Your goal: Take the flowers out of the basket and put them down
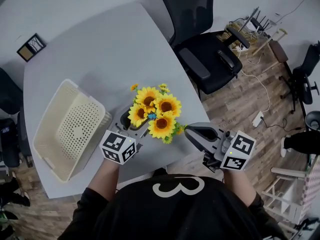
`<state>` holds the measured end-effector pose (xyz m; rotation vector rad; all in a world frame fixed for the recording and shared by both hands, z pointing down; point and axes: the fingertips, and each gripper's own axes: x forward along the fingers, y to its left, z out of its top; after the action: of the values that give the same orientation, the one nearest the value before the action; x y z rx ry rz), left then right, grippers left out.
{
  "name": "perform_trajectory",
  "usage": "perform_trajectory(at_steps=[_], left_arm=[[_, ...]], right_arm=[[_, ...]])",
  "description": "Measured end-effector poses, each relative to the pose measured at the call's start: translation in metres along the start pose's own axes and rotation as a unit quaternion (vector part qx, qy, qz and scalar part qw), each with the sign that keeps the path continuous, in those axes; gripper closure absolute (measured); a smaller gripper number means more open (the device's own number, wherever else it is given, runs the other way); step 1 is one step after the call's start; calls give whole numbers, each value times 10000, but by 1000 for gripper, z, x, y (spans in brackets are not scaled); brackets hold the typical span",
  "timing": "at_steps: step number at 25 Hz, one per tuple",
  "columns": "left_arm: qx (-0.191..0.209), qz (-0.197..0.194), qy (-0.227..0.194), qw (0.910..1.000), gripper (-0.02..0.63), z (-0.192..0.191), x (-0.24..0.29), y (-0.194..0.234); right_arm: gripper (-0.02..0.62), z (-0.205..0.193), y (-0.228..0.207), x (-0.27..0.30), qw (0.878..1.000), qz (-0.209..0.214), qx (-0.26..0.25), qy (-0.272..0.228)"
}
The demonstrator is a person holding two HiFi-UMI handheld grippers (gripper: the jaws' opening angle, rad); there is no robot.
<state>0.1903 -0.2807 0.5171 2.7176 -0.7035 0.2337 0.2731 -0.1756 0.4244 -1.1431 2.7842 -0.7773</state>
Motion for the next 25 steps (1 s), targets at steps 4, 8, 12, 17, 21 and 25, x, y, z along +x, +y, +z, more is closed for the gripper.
perform_trajectory(at_steps=[4,8,12,17,21,25], left_arm=[[-79,25,68,9999,287,-3,-9,-2],[-52,-41,158,9999,282,-5,-18,-11],[-56,-89,252,9996,282,-11,-33,-20],[-84,-160,171,9997,282,-7,-60,-38],[-217,-299,86,9993,282,2,-88,-60],[-148,-499,-114,9986,283,21,-122,-89]], right_arm=[[588,-7,8,8,9997,157,133,91],[588,-11,24,14,9994,292,107,147],[588,-14,44,11,9994,320,63,125],[588,-18,67,1,9998,201,27,66],[588,-21,91,-6,9999,144,-37,-16],[588,-25,123,-11,9997,142,-126,-141]])
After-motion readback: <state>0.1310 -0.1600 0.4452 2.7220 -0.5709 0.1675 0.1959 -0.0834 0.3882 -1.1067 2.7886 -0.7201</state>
